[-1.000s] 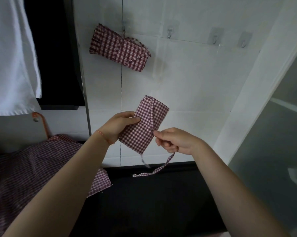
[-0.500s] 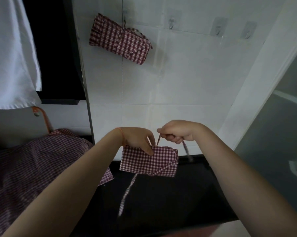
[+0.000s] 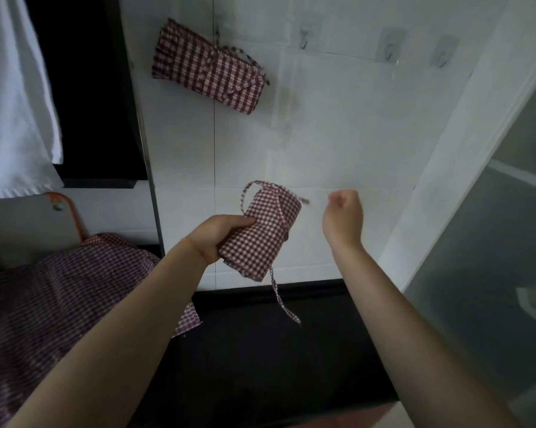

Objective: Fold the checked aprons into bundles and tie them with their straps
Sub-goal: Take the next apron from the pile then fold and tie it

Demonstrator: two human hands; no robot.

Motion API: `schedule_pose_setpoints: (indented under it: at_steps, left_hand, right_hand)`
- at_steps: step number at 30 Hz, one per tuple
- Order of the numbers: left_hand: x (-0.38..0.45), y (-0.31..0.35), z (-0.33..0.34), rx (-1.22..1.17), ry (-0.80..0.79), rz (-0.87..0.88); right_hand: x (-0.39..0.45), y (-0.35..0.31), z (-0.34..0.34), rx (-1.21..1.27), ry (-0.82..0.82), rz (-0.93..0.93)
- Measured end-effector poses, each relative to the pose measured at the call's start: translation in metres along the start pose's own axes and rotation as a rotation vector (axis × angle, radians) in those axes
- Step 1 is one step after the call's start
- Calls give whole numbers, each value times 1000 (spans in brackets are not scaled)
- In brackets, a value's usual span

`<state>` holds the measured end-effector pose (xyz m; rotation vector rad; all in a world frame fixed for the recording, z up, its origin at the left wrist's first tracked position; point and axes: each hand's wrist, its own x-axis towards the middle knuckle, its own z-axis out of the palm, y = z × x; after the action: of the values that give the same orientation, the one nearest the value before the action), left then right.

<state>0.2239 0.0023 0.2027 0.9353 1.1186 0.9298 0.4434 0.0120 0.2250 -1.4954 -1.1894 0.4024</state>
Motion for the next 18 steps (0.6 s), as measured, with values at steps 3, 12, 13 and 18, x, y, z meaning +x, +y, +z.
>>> schedule_pose_setpoints:
  at_steps: [3, 12, 13, 18]
  left_hand:
    - [-6, 3, 6, -225, -93, -8]
    - [-6, -3, 6, -448, -211, 3]
    - [-4, -6, 3, -443, -186, -1]
    - [12, -19, -15, -199, 138, -12]
  right_hand:
    - [-11, 16, 15, -68, -454, 142]
    - [-35, 22, 26, 456, -1090, 422]
    - [-35, 20, 25, 399, -1088, 429]
    - [-20, 16, 16, 3, -1020, 265]
